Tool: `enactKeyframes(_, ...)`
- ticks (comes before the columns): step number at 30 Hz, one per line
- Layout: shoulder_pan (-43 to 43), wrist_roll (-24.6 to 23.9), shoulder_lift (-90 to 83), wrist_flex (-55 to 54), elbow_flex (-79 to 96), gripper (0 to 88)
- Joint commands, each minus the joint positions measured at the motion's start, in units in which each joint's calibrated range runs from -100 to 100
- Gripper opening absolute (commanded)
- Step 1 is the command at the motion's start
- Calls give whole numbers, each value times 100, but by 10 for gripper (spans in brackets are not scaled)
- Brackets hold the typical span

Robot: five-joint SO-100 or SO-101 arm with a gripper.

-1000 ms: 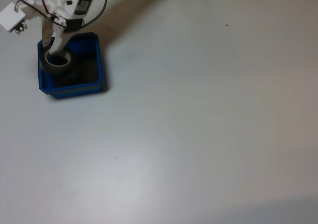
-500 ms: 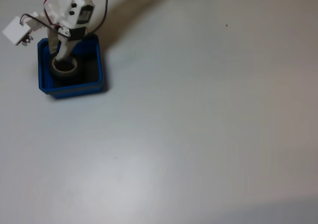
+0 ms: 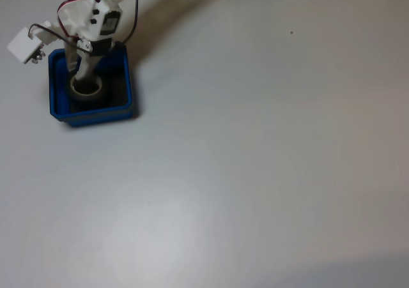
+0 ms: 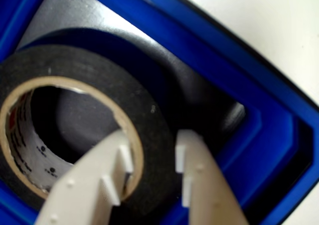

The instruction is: Pick the black tape roll and drop it in the blue box

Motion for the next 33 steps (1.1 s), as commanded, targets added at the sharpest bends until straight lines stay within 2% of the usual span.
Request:
enactKeyframes(1,-22,35,-108,-53,-361,11)
enactKeyframes(33,-139,35,84,-53,-352,20)
